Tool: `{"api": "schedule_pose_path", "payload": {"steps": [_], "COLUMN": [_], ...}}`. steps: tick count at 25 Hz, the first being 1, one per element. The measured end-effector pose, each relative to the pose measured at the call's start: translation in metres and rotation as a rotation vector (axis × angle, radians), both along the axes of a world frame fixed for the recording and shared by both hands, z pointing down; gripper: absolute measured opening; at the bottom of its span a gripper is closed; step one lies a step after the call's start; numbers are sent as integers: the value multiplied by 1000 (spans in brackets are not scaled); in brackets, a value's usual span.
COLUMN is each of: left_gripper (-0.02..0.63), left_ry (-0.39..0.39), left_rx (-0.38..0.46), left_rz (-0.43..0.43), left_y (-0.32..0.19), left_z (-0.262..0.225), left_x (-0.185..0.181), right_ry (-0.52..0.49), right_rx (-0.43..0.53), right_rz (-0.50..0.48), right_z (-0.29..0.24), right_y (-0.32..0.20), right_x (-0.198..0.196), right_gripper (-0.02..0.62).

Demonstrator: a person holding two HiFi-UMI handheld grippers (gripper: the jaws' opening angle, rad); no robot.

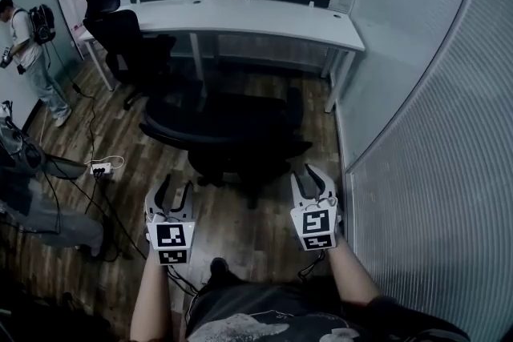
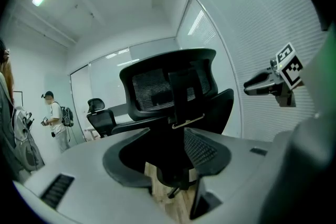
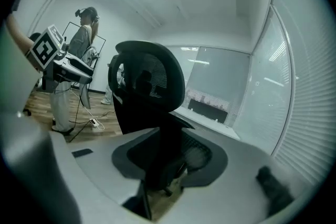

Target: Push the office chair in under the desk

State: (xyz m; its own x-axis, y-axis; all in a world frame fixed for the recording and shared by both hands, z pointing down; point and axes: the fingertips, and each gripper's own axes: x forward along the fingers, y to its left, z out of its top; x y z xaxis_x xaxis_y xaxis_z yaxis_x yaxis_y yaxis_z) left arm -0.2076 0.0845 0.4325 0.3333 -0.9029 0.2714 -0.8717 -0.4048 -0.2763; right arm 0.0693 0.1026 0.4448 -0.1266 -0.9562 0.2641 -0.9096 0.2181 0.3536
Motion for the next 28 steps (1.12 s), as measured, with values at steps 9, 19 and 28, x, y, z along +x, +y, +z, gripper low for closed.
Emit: {"api": "schedule_pose_path", "payload": {"steps": [9,19,28], "left_gripper": [324,350,357], "left_ry": [-262,-442,-665], "left_rx": [45,74,167], "left_rz": [42,98,162], "left_y": [-65,-115,-149], "left_z": [24,45,56], "left_x": [-32,-54,-58], "right_ry": [200,518,695], "right_rx": [-47,-27,-58], "right_rz": [89,193,222], "right_z": [22,29,44], "right_y": [-39,-69,-84], "right_x": [-12,-8,-6], "right_gripper": [228,305,308]}}
